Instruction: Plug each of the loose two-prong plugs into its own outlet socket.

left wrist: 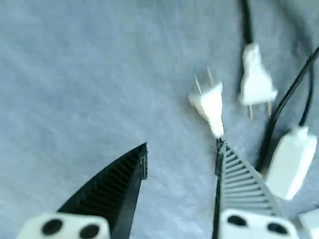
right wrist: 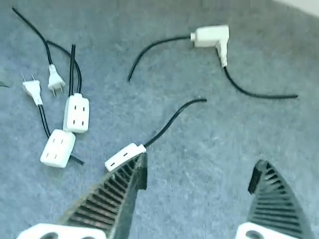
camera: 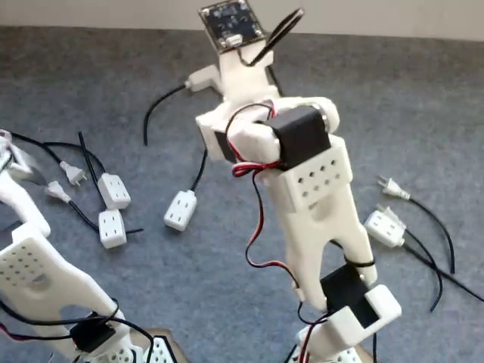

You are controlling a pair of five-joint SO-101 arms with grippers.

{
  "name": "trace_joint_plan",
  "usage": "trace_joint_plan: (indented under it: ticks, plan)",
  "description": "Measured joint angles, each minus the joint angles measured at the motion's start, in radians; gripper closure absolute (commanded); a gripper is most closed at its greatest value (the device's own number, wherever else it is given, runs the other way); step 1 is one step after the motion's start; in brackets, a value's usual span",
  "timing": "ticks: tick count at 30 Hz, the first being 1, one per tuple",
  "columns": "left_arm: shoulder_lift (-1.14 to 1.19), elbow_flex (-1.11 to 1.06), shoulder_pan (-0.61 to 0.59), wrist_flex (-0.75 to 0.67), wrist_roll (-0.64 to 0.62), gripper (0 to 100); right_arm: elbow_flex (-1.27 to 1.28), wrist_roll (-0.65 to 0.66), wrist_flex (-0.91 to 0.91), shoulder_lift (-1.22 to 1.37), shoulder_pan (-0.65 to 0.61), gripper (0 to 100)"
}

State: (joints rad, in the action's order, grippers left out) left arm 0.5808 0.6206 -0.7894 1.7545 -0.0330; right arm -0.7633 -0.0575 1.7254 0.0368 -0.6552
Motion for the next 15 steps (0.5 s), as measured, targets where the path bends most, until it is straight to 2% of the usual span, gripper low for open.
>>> trace_joint_plan:
  ticks: [4, 15]
  plan:
    - [0.000, -0.161, 0.034, -0.075, -0.123, 77, 0.044, 0.000, 0.000, -0.038, 0.000, 68.0]
    - [0.103, -0.184, 0.048, -0.207, -0.370, 77, 0.167, 0.000, 0.000, -0.114, 0.002, 68.0]
